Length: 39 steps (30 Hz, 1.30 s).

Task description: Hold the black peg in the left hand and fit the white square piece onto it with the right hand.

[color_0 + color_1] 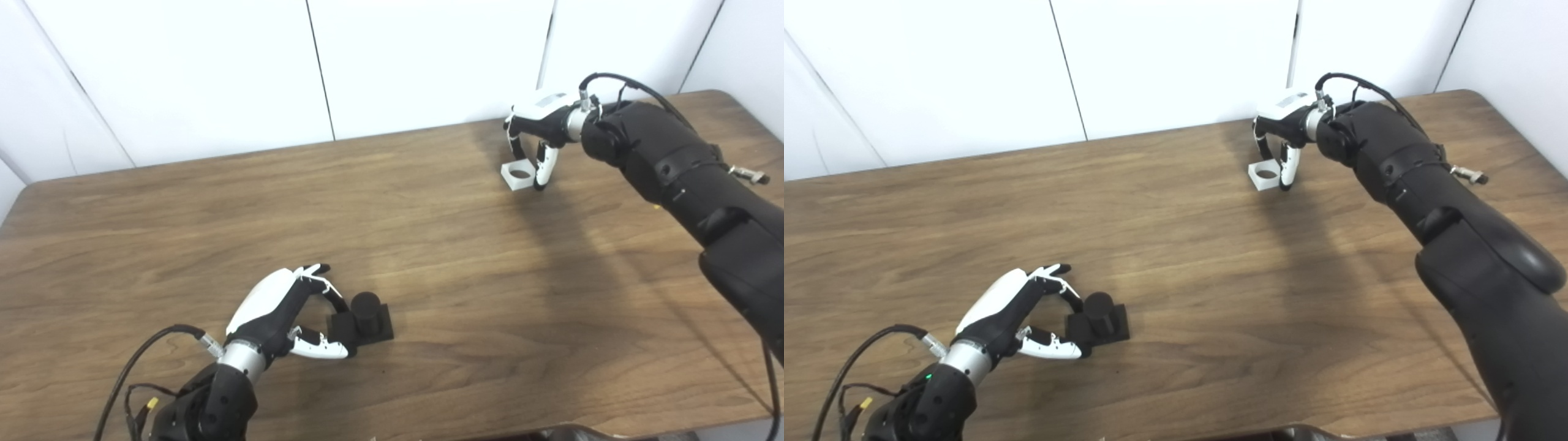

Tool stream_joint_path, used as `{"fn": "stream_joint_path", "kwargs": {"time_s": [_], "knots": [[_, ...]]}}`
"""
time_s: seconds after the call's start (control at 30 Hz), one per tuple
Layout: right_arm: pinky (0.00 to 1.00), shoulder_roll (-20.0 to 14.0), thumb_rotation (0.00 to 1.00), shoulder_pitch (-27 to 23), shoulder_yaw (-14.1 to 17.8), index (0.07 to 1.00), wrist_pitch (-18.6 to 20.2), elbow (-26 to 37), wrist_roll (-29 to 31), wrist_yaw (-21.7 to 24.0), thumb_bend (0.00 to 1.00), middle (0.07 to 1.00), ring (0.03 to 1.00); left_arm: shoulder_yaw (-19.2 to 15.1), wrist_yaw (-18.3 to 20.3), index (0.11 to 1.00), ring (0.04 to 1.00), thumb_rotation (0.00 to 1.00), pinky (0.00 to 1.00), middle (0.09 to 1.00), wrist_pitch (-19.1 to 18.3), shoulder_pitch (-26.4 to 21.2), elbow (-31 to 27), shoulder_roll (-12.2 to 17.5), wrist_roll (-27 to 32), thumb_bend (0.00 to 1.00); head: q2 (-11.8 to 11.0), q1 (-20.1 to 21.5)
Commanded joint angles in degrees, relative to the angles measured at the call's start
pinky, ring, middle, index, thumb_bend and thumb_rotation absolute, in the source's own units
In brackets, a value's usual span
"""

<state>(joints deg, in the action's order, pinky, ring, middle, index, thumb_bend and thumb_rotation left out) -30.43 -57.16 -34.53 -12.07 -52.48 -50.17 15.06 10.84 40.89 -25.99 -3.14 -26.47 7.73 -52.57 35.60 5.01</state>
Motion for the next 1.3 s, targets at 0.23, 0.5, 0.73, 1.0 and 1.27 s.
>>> {"fn": "stream_joint_path", "kwargs": {"time_s": [0.23,0.5,0.73,1.0,1.27], "knots": [[1.0,-1.0,0.15,-1.8,1.3,0.49,3.5,7.2,0.0,2.3,0.53,0.897,1.0,0.0,-0.4,0.489,1.0,0.07,1.0,0.961,-0.9,0.2,0.8,0.1,-0.2,0.5,0.5,-0.9],[1.0,-3.5,0.15,1.5,4.6,0.491,6.4,21.0,1.2,8.9,0.52,0.888,1.0,0.5,-0.3,0.489,1.0,0.07,1.0,0.962,-0.9,0.2,1.0,-0.4,-0.9,0.5,0.9,-2.5],[1.0,-5.2,0.14,4.9,8.6,0.491,10.5,36.5,3.0,17.6,0.52,0.878,1.0,0.2,0.6,0.489,1.0,0.07,1.0,0.96,-0.9,0.8,0.4,-1.0,-2.0,0.5,1.9,-2.7],[1.0,-5.4,0.14,8.2,11.5,0.489,14.2,53.6,5.4,26.4,0.53,0.873,1.0,0.6,1.2,0.491,1.0,0.07,1.0,0.954,-0.9,1.2,0.3,-0.8,-3.3,0.5,2.8,-3.1],[1.0,-3.8,0.14,10.3,13.1,0.489,16.2,65.5,8.7,31.9,0.53,0.879,1.0,0.7,2.3,0.492,1.0,0.08,1.0,0.954,-0.9,1.1,-0.2,-0.8,-4.2,0.5,3.0,-2.7]]}}
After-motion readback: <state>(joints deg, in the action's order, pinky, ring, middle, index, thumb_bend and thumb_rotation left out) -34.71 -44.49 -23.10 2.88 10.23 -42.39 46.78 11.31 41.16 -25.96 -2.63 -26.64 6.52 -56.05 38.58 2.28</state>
